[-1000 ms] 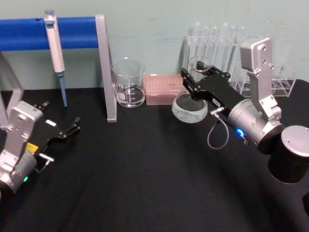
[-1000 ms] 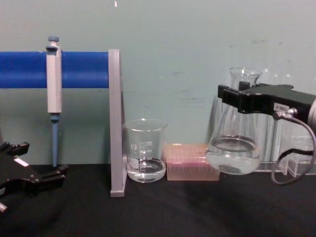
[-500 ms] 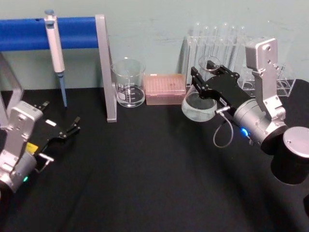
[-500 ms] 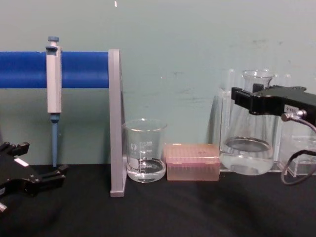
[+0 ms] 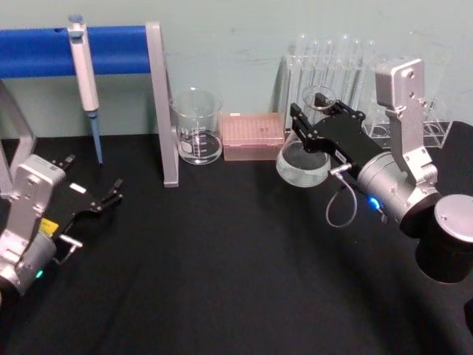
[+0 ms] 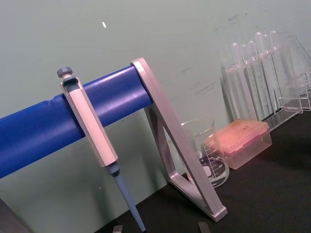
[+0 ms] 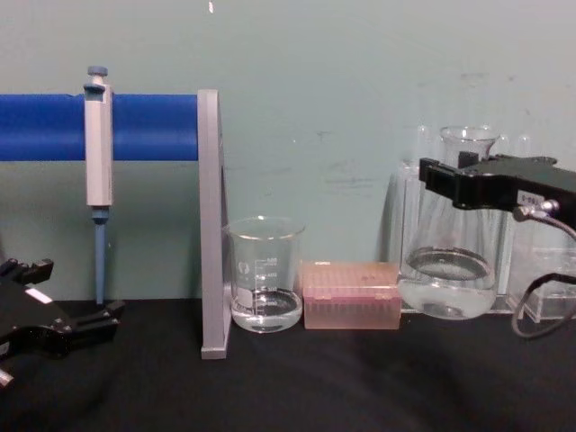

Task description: Grasp the erlenmeyer flask with one hand, shake it three times, then place it back.

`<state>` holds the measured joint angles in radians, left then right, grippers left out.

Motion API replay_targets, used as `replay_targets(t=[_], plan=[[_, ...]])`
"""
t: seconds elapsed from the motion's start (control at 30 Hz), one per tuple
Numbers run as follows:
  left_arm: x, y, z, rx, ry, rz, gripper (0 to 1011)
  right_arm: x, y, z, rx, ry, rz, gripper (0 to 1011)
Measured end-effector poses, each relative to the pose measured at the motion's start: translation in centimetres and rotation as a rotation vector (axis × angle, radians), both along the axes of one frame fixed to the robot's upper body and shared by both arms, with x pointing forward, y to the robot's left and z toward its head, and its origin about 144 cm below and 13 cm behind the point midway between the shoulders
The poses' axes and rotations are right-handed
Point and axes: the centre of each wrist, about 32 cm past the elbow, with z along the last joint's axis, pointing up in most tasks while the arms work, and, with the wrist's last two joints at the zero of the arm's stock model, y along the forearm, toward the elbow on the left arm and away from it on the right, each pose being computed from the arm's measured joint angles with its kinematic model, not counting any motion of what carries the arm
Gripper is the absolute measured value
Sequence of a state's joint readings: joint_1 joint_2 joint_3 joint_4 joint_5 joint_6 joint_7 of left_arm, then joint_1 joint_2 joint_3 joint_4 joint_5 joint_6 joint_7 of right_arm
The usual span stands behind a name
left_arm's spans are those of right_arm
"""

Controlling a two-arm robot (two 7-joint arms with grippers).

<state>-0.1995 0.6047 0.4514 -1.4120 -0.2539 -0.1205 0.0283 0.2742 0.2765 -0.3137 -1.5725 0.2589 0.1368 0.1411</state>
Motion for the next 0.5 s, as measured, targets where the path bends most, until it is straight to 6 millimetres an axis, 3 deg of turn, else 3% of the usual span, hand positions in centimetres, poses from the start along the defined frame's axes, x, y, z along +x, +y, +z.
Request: replay_targets(t=[0.5], plan=[[0.0,0.0,0.0,0.0,0.0,0.0,1001,-0.05,0.25,0.19,-0.003,-0.016,0.114,449]])
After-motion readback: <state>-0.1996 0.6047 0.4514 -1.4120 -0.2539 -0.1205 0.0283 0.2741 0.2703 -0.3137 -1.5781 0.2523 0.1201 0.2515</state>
